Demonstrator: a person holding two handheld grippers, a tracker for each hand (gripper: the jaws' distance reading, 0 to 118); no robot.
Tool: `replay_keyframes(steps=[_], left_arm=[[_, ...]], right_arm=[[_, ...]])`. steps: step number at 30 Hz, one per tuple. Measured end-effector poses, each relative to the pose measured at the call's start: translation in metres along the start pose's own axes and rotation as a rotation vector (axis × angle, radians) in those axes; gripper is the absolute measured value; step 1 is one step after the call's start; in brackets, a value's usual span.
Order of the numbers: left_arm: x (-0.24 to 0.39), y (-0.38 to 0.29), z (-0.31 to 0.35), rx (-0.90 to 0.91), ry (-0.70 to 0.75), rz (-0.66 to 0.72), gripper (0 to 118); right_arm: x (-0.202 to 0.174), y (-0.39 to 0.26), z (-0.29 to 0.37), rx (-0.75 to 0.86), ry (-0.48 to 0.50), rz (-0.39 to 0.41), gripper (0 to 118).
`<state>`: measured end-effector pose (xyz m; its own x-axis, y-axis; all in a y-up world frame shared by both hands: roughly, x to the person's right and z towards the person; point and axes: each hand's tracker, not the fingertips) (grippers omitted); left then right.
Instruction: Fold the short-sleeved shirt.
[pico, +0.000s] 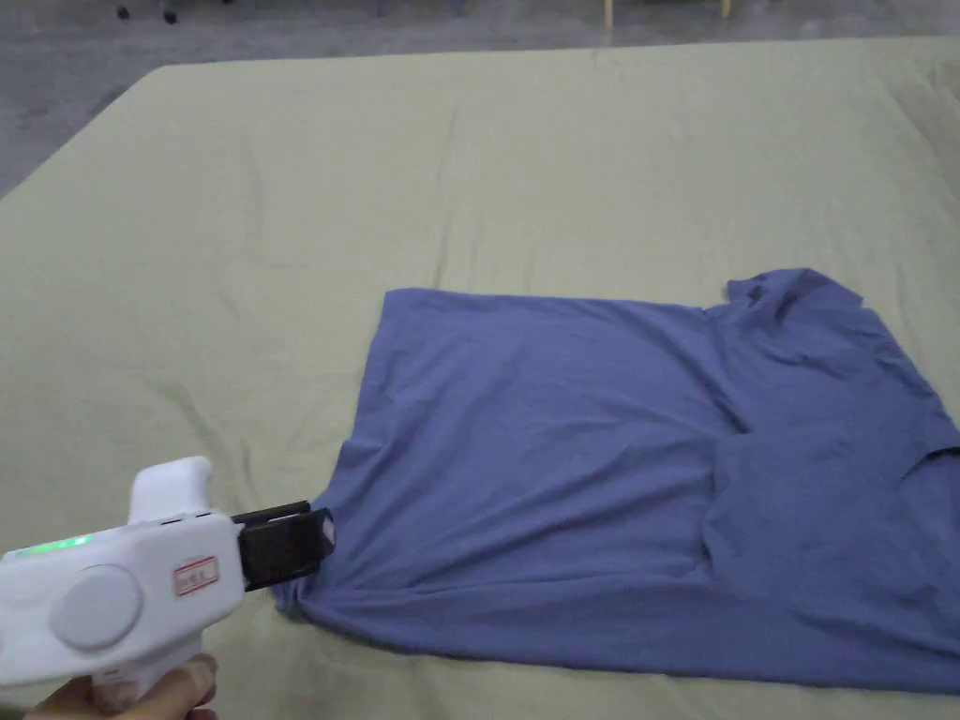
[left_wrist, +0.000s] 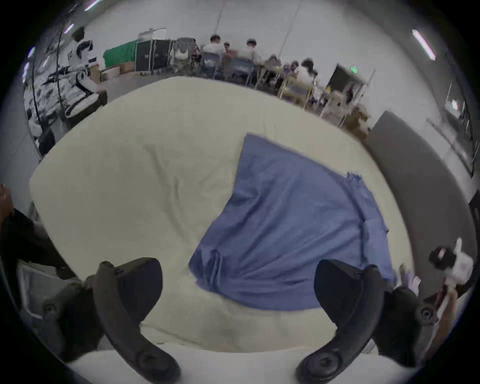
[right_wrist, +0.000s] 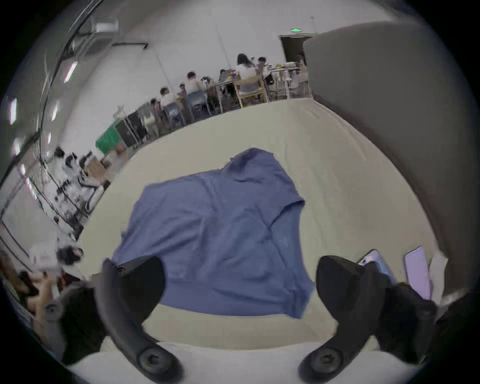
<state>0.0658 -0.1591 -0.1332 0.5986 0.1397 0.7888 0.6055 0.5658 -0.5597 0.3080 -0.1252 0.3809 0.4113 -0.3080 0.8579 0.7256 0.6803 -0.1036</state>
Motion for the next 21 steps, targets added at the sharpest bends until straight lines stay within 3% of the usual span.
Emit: replay_keyframes(steps=[1,2,3,4,5,7,8,9,10,11,17,18,19,20,21], left_arm=[[0.003,-0.004,-0.003,-0.015,0.014,-0.002,4],[-0.009,-0.008,-0.017,-0.027,-0.016,0.006,0],[-0.011,-0.014,-0.020,-0.099,-0.031,-0.010,0],[-0.015,-0.009,-0.021,-0.056,0.000,0.018,0],[-0.020,-0.006,-0.024,-0.064,-0.009,0.015,0],[-0.029,-0.008,-0.047,-0.061,0.039,0.018,0],[-0.037,-0.004,-0.055,-0.027,0.086,0.004,24],[-0.045,0.001,-0.065,-0.027,0.117,-0.010,80],[-0.036,-0.006,-0.074,-0.049,0.146,-0.035,118],[-0.032,-0.005,-0.077,-0.023,0.094,-0.026,118],[-0.003,-0.015,-0.118,-0.247,0.136,-0.067,117],[-0.011,-0.015,-0.127,-0.265,0.129,-0.079,98],[-0.008,-0.016,-0.123,-0.244,0.100,-0.064,69],[-0.004,-0.016,-0.116,-0.196,0.034,-0.013,48],[0.002,-0.016,-0.107,-0.149,0.127,-0.029,2]], right_arm=[[-0.005,-0.004,-0.004,-0.002,-0.006,0.012,21],[-0.014,-0.010,-0.009,-0.005,-0.016,0.030,4],[-0.020,-0.017,-0.014,-0.029,-0.039,0.065,4],[-0.021,-0.022,-0.017,-0.028,-0.026,0.082,2],[-0.023,-0.024,-0.020,-0.073,0.023,0.104,2],[-0.026,-0.027,-0.019,-0.085,0.041,0.102,2],[-0.029,-0.030,-0.019,-0.078,0.028,0.116,2],[-0.029,-0.029,-0.018,-0.084,0.028,0.120,2],[-0.029,-0.028,-0.017,-0.088,0.025,0.121,2],[-0.027,-0.025,-0.015,-0.087,0.017,0.115,2],[-0.004,-0.018,-0.015,-0.106,-0.056,0.087,2],[0.000,-0.018,-0.015,-0.115,-0.080,0.086,2],[0.003,-0.018,-0.015,-0.122,-0.107,0.085,2],[0.009,-0.018,-0.018,-0.134,-0.130,0.087,2],[0.014,-0.019,-0.019,-0.140,-0.154,0.094,2]])
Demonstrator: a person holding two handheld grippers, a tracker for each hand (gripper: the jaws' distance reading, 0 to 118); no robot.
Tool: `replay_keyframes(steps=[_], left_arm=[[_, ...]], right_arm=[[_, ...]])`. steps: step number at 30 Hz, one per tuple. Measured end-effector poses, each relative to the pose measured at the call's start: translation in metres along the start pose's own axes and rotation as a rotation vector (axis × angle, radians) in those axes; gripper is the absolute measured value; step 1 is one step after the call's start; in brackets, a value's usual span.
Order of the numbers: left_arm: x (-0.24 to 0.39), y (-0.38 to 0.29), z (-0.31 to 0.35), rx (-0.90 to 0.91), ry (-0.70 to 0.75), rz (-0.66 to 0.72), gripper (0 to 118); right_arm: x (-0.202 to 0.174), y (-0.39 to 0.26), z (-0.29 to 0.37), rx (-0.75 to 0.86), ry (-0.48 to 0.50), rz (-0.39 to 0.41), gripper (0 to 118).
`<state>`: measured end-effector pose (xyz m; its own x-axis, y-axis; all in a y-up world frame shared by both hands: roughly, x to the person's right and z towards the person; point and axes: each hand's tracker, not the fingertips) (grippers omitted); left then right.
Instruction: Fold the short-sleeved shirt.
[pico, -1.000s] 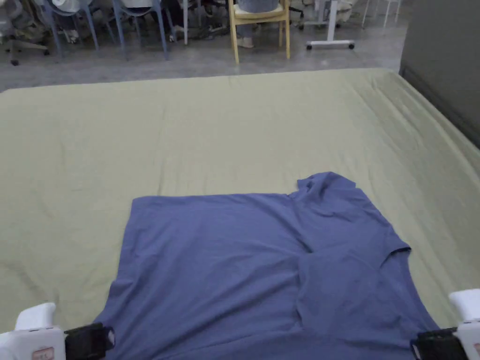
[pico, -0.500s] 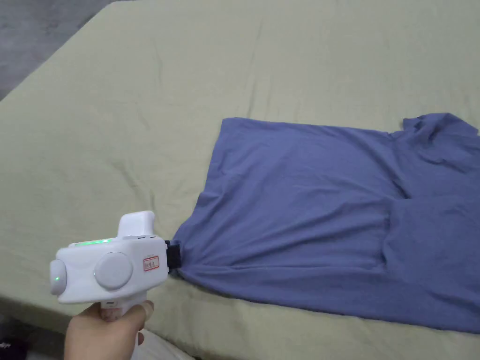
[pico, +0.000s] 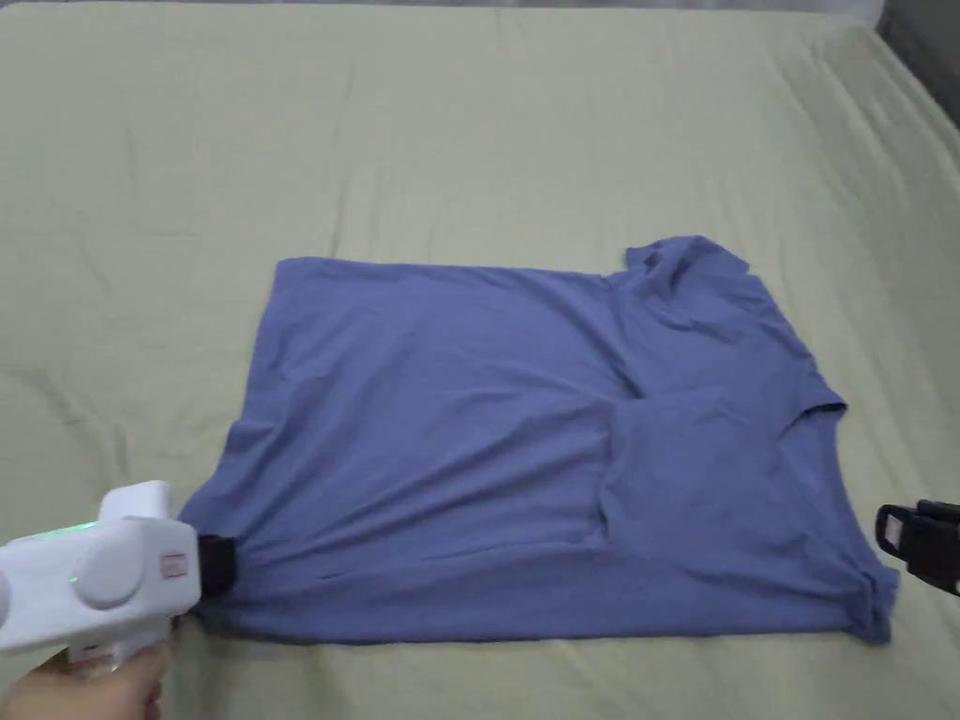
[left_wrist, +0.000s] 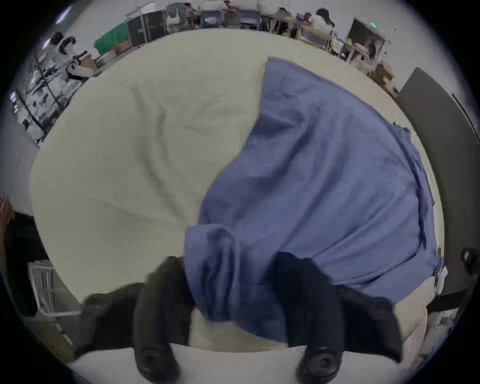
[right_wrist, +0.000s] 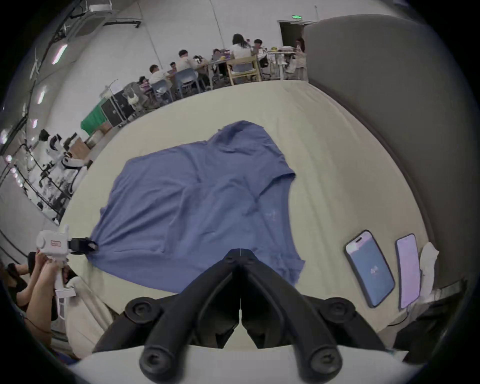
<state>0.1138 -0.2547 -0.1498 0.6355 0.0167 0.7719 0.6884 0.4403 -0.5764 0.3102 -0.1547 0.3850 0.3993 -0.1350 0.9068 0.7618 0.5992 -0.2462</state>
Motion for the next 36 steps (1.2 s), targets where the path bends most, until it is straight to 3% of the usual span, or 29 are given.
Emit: replay_keyframes(steps=[3,5,6,7,8,10,11,14,16,18,19,20,21,25,30,34,36], left_arm=[[-0.010,0.000,0.010,-0.004,-0.195,0.069,2],[-0.013,0.001,0.012,-0.027,-0.218,0.085,2],[-0.015,0.003,0.013,-0.016,-0.209,0.076,2],[-0.015,0.004,0.013,-0.007,-0.199,0.072,2],[-0.016,0.005,0.013,-0.002,-0.195,0.075,2],[-0.011,0.004,0.026,0.015,-0.203,0.102,2],[-0.010,0.004,0.027,0.015,-0.207,0.116,2],[-0.010,0.007,0.028,0.011,-0.209,0.118,2],[-0.010,0.007,0.028,0.011,-0.209,0.129,2],[-0.016,0.008,0.027,0.004,-0.219,0.151,2],[-0.017,0.009,0.027,0.003,-0.215,0.157,2],[-0.019,0.010,0.026,0.002,-0.214,0.167,2],[-0.021,0.010,0.025,0.003,-0.217,0.177,2],[-0.029,0.016,0.021,0.000,-0.231,0.220,2],[-0.035,0.046,0.026,0.025,-0.295,0.308,2],[-0.026,0.093,0.025,0.061,-0.347,0.336,2],[-0.022,0.124,0.016,0.081,-0.365,0.343,2]], right_arm=[[0.012,-0.003,-0.009,-0.020,-0.058,0.025,2],[0.020,-0.005,-0.019,-0.027,-0.059,0.041,2],[0.025,-0.005,-0.024,-0.028,-0.052,0.036,12],[0.034,-0.006,-0.034,-0.043,-0.035,0.030,54],[0.038,-0.006,-0.043,-0.079,-0.052,0.030,118],[0.042,-0.015,-0.061,-0.115,-0.062,0.030,111],[0.045,-0.026,-0.074,-0.094,-0.025,0.031,111],[0.052,-0.054,-0.112,-0.215,-0.039,-0.044,117],[0.052,-0.035,-0.097,-0.211,-0.001,-0.078,117],[0.055,-0.043,-0.104,-0.245,0.013,-0.126,107],[0.056,-0.043,-0.103,-0.236,0.027,-0.148,87],[0.056,-0.044,-0.102,-0.213,0.048,-0.173,36],[0.056,-0.045,-0.100,-0.204,0.043,-0.192,15],[0.049,-0.037,-0.091,-0.186,0.088,-0.205,12],[0.056,0.012,-0.068,-0.017,0.149,-0.281,10],[0.034,0.072,-0.081,0.021,0.052,-0.140,10],[0.032,0.105,-0.104,0.022,0.046,-0.125,10]])
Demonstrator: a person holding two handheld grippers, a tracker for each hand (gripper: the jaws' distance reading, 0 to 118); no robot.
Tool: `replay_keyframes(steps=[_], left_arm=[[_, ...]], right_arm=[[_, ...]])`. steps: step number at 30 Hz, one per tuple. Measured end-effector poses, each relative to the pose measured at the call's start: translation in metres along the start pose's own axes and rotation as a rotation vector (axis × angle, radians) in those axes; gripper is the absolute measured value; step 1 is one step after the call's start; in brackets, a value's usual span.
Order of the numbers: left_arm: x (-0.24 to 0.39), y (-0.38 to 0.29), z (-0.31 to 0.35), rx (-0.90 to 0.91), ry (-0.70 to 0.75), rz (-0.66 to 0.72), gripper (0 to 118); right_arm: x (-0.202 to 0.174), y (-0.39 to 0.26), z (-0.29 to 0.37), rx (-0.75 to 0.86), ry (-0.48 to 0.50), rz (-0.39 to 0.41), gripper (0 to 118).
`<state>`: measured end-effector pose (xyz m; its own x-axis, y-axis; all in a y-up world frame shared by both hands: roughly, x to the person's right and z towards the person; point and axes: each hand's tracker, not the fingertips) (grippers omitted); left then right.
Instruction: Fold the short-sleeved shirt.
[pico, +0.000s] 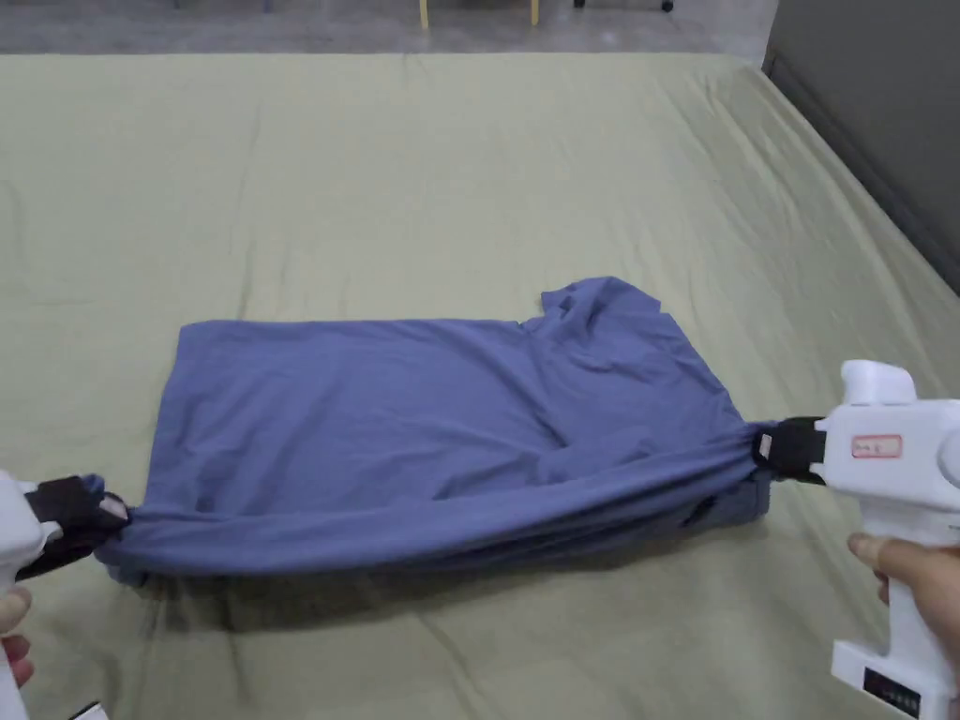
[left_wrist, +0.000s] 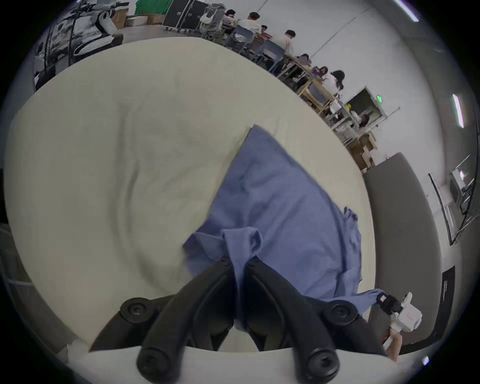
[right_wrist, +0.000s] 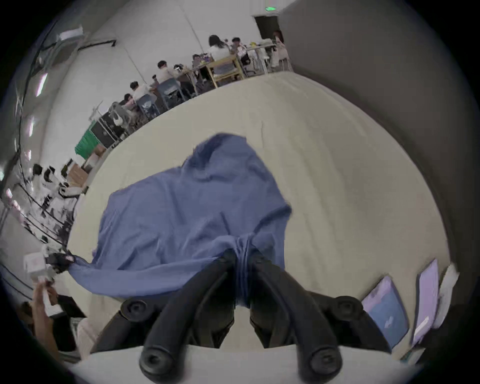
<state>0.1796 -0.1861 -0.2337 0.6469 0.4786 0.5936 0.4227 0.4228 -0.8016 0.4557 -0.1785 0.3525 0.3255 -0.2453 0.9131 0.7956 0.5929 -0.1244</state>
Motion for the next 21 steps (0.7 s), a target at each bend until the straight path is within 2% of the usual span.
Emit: replay_keyframes(steps=[5,8,10,12,14,16,19,20,21], left_arm=[[0.021,0.041,-0.057,0.001,0.054,0.027,2],[0.022,0.051,-0.097,-0.018,0.150,0.069,2],[0.022,0.049,-0.119,-0.022,0.215,0.062,4],[0.017,0.045,-0.139,-0.012,0.328,0.000,18],[0.017,0.033,-0.148,-0.060,0.377,-0.049,20],[0.022,0.028,-0.147,-0.018,0.355,-0.099,20],[0.031,0.027,-0.145,-0.039,0.367,-0.172,22],[0.029,0.030,-0.142,-0.045,0.358,-0.164,29],[0.029,0.034,-0.136,-0.053,0.349,-0.149,41]], right_arm=[[-0.010,0.048,-0.069,-0.041,-0.071,0.019,10],[-0.014,0.051,-0.104,-0.048,-0.094,0.021,10],[-0.018,0.045,-0.122,-0.060,-0.150,0.056,10],[-0.012,0.040,-0.151,-0.137,-0.219,0.053,10],[-0.009,0.030,-0.162,-0.163,-0.215,0.040,11],[-0.006,0.026,-0.163,-0.089,-0.208,0.038,11],[-0.002,0.022,-0.161,-0.088,-0.190,0.043,14],[0.001,0.025,-0.159,-0.091,-0.176,0.045,20],[0.003,0.033,-0.156,-0.106,-0.172,0.049,29]])
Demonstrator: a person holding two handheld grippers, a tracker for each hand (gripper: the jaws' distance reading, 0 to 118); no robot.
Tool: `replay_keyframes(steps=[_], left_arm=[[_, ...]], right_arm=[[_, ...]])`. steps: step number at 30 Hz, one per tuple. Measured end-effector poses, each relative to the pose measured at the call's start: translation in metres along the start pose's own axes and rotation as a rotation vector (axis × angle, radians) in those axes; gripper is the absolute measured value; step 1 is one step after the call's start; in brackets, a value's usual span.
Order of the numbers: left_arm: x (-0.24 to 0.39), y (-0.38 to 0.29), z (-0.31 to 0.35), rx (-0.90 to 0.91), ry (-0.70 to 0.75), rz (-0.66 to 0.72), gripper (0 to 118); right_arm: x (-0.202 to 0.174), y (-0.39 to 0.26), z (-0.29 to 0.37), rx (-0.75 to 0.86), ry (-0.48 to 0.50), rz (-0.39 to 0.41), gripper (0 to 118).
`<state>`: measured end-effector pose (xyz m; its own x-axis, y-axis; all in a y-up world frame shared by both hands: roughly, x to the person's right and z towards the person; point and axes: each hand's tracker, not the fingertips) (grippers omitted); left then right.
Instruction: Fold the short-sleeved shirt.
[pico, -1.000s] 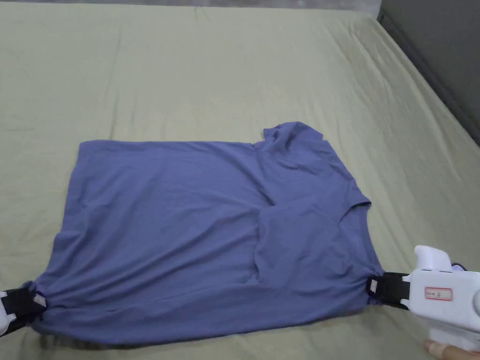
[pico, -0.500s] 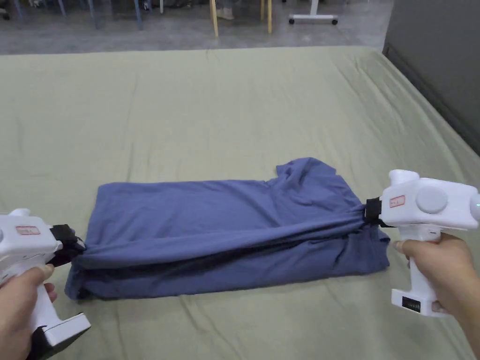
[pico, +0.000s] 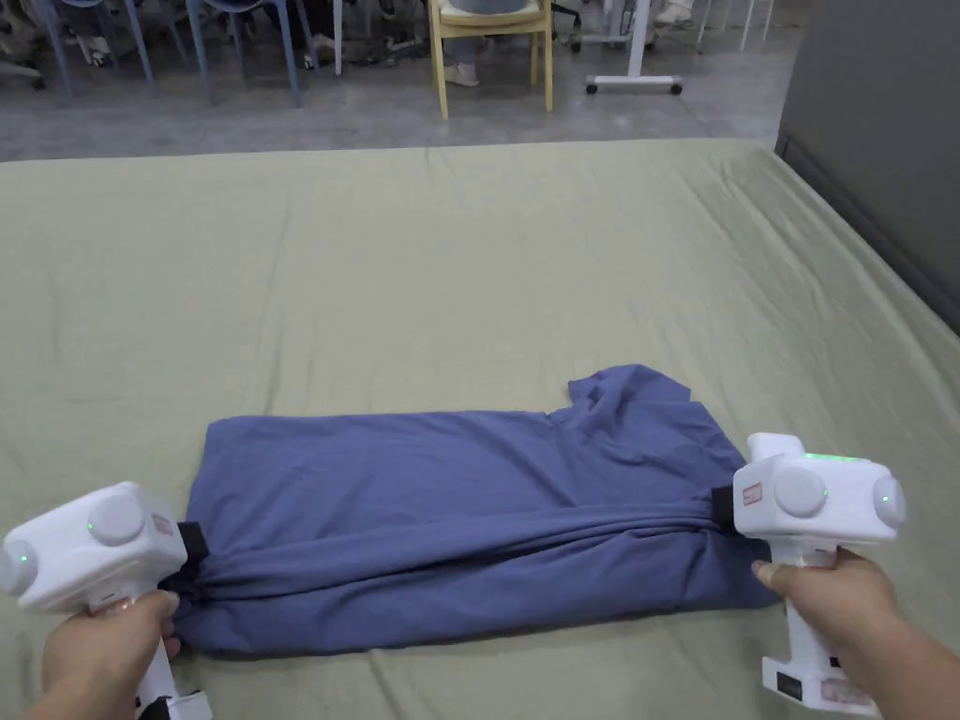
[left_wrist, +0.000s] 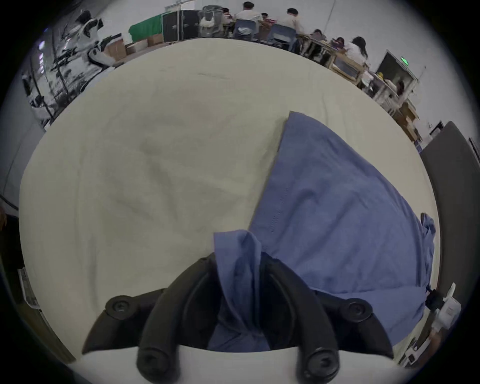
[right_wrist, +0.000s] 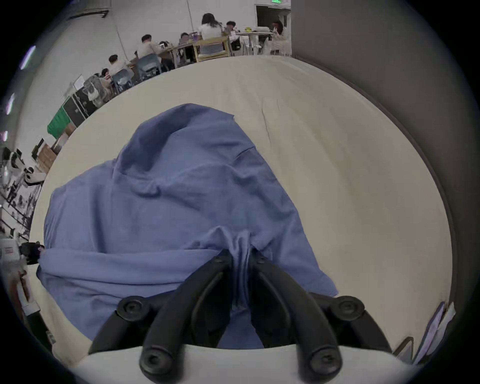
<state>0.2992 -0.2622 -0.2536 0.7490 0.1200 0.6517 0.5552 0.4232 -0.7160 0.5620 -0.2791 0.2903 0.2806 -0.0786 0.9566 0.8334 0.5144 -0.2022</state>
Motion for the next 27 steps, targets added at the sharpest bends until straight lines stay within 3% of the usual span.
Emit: replay_keyframes(steps=[1,2,3,6,7,9,10,11,12,13,14,15,16,17,19,22,23,24,25,27], left_arm=[[-0.003,0.002,0.008,0.007,-0.039,0.047,69],[-0.007,0.002,0.021,0.053,-0.108,0.082,107],[-0.012,-0.002,0.041,0.124,-0.156,0.123,117],[-0.020,-0.031,0.105,0.377,-0.248,0.041,118],[-0.022,-0.045,0.118,0.364,-0.269,-0.006,118],[-0.028,-0.078,0.135,0.306,-0.238,-0.110,118],[-0.029,-0.092,0.137,0.266,-0.206,-0.146,118],[-0.031,-0.109,0.137,0.222,-0.173,-0.175,118],[-0.036,-0.122,0.130,0.186,-0.147,-0.165,117],[-0.041,-0.135,0.128,0.151,-0.160,-0.149,114],[-0.046,-0.148,0.127,0.118,-0.191,-0.112,110],[-0.051,-0.159,0.126,0.086,-0.246,-0.065,110],[-0.057,-0.162,0.117,0.060,-0.275,-0.043,79],[-0.055,-0.168,0.109,0.025,-0.236,-0.060,0],[-0.052,-0.176,0.099,0.024,-0.181,-0.141,0],[-0.055,-0.153,0.083,0.089,-0.142,-0.144,0],[-0.056,-0.141,0.077,0.160,-0.118,-0.130,36],[-0.054,-0.124,0.071,0.202,-0.080,-0.143,94],[-0.053,-0.111,0.059,0.191,-0.058,-0.160,118],[-0.048,-0.087,0.035,0.204,-0.022,-0.178,118]], right_arm=[[0.001,0.004,0.007,0.003,-0.002,0.006,52],[0.001,0.006,0.019,0.034,-0.014,0.019,106],[0.002,0.007,0.036,0.092,-0.050,0.023,118],[-0.001,-0.016,0.121,0.351,0.009,0.044,118],[-0.002,-0.028,0.141,0.358,0.059,0.059,118],[-0.007,-0.060,0.177,0.365,0.067,0.075,118],[-0.007,-0.065,0.162,0.351,0.071,0.078,118],[-0.010,-0.081,0.170,0.321,0.098,0.086,102],[-0.012,-0.099,0.175,0.289,0.128,0.073,63],[-0.016,-0.115,0.180,0.292,0.135,0.053,41],[-0.015,-0.129,0.174,0.270,0.153,0.054,22],[-0.021,-0.144,0.170,0.232,0.153,0.055,22],[-0.024,-0.155,0.171,0.216,0.138,0.056,2],[-0.025,-0.164,0.169,0.177,0.193,0.066,2],[-0.033,-0.178,0.168,0.150,0.232,0.066,2],[-0.036,-0.178,0.168,0.138,0.233,0.089,2],[-0.036,-0.176,0.171,0.144,0.233,0.084,2],[-0.035,-0.173,0.174,0.152,0.243,0.070,2],[-0.034,-0.170,0.176,0.158,0.249,0.059,2],[-0.029,-0.164,0.181,0.174,0.249,0.036,2]])
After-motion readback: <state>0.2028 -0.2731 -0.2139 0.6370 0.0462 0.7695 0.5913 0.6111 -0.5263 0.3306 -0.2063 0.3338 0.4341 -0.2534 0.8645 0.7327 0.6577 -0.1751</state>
